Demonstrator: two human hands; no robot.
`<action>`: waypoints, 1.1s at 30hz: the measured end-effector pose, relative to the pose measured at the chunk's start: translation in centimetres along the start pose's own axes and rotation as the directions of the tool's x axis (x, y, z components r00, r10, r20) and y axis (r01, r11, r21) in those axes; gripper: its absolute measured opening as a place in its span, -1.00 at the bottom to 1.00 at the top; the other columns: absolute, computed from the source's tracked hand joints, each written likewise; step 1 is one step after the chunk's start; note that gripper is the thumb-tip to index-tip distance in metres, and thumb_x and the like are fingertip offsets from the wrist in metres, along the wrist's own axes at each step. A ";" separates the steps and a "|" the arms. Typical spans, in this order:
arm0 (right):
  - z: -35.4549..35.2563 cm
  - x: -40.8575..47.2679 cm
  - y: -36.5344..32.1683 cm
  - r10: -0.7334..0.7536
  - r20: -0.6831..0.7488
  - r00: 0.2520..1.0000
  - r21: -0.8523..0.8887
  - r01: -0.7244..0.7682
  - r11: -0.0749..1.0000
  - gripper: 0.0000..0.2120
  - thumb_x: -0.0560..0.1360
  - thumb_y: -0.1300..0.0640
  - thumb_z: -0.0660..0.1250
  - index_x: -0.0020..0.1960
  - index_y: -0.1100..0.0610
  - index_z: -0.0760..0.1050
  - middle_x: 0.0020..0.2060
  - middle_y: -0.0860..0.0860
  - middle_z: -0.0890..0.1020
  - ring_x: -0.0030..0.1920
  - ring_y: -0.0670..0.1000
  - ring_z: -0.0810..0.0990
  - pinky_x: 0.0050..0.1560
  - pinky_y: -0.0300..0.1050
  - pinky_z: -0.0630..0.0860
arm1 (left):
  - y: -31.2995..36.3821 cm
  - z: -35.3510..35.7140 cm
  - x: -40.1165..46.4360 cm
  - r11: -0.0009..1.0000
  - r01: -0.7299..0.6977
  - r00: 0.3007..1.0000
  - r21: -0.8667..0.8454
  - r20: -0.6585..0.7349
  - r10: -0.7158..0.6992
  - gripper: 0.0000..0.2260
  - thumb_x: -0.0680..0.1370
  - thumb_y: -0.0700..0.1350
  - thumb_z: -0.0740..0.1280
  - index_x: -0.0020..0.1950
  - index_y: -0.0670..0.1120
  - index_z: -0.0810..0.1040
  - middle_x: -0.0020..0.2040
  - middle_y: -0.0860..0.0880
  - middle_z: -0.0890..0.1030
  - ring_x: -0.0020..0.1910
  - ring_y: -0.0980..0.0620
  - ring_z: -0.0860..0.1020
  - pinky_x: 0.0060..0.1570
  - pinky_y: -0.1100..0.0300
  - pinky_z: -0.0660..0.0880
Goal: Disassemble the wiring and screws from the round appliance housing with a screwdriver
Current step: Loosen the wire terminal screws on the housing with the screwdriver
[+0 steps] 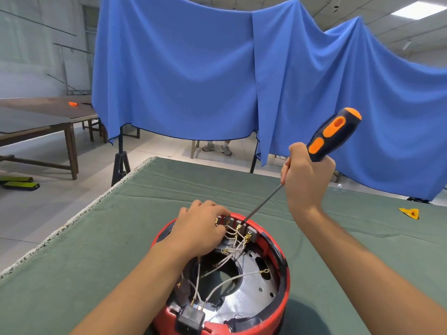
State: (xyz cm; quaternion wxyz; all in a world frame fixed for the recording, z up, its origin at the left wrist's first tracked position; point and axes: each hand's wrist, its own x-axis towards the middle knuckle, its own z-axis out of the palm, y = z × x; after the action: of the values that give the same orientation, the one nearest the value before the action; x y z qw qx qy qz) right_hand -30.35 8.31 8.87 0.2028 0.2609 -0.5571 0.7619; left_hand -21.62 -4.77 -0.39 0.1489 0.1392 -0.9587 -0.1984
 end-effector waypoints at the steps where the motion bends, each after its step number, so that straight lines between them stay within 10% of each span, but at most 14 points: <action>1: 0.0 -0.1 0.0 -0.002 0.002 1.000 0.000 0.002 1.000 -0.72 0.33 0.22 0.21 -0.48 0.13 0.16 -0.64 -0.05 0.21 -0.58 0.03 0.20 -0.57 -0.32 0.17 | 0.0 0.0 0.0 1.000 -0.001 1.000 0.001 -0.001 0.001 -0.61 0.52 -0.09 0.19 0.33 0.17 0.41 0.34 0.11 0.41 0.31 0.04 0.28 0.27 0.02 0.21; 20: 1.4 -0.3 0.3 -0.079 0.102 0.992 -0.087 0.088 0.992 -0.69 0.27 0.17 0.23 -0.45 0.29 0.12 -0.53 0.13 0.19 -0.48 0.28 0.16 -0.54 0.02 0.16 | 0.2 0.0 -0.1 1.000 -0.010 1.000 0.011 -0.014 0.011 -0.62 0.54 -0.09 0.17 0.35 0.16 0.40 0.36 0.09 0.40 0.32 0.04 0.27 0.28 0.02 0.20; 33: 1.9 5.6 4.8 0.307 -0.174 0.936 -0.181 -0.337 0.924 -0.75 0.34 0.16 0.23 -0.43 0.07 0.20 -0.66 -0.14 0.24 -0.53 -0.01 0.22 -0.46 -0.17 0.17 | 0.3 -0.2 -0.1 1.000 -0.009 1.000 0.007 -0.012 0.009 -0.63 0.55 -0.09 0.17 0.34 0.15 0.40 0.35 0.08 0.40 0.32 0.02 0.27 0.31 0.00 0.19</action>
State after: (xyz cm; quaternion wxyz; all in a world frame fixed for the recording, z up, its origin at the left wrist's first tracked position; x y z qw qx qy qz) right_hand -37.31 5.18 9.28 0.1399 0.0881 -0.6531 0.7390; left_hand -21.53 -4.50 -0.11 0.1550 0.1368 -0.9591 -0.1934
